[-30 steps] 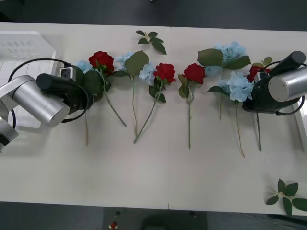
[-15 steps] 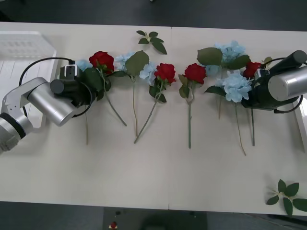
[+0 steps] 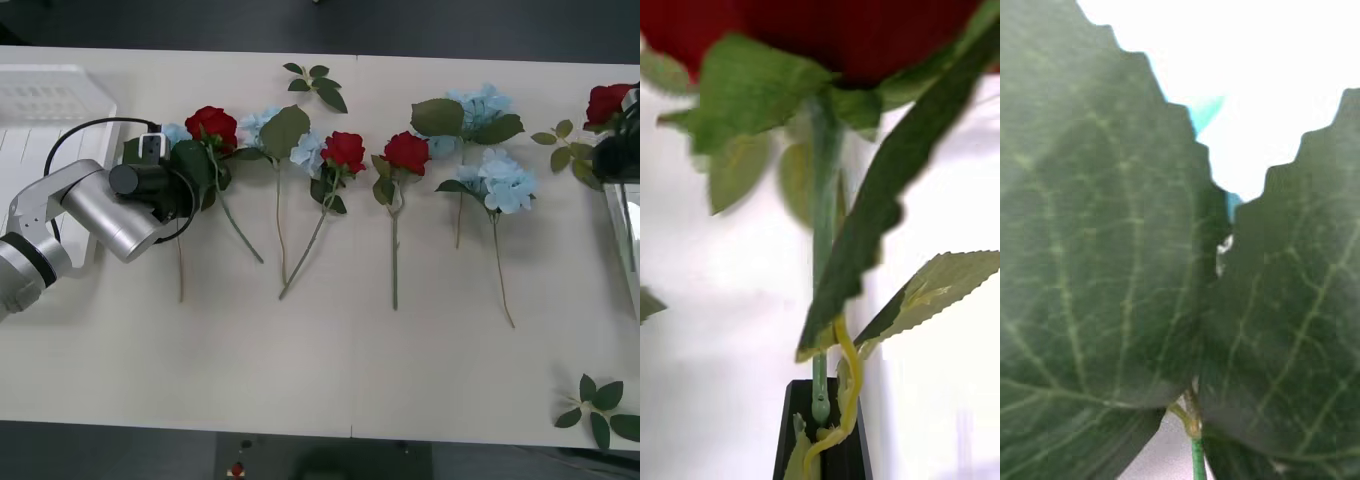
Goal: Put the red flowers into the right box and the blue flowers into the left box
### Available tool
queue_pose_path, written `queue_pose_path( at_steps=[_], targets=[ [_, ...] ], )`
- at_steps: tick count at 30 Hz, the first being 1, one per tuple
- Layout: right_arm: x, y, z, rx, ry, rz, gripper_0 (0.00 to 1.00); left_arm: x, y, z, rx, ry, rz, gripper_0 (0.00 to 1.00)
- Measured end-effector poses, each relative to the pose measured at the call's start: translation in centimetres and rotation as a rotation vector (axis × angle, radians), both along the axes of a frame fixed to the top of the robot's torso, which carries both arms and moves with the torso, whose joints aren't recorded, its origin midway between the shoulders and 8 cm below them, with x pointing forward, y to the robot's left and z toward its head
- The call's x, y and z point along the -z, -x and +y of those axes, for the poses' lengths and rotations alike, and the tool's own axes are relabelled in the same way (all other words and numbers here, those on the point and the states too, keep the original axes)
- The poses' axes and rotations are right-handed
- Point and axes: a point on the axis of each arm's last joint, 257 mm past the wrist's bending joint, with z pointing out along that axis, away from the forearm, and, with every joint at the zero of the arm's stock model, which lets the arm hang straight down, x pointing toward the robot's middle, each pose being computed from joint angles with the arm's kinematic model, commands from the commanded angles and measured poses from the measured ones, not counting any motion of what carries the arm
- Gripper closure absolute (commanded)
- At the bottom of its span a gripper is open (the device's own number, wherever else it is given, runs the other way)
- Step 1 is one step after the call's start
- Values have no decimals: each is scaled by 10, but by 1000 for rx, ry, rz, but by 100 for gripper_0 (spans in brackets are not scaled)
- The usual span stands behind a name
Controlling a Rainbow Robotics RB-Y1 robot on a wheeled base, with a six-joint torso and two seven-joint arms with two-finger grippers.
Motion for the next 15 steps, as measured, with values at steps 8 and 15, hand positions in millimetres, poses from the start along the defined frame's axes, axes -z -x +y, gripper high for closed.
queue_pose_path(
  at_steps=[8, 15],
  targets=[
    [-90, 5, -12, -88, -20, 4, 100, 0, 0, 0, 0, 0, 0, 100],
    [-116, 22, -66, -155, 99, 49, 100, 1, 5, 1, 44, -10, 31, 100]
  ],
)
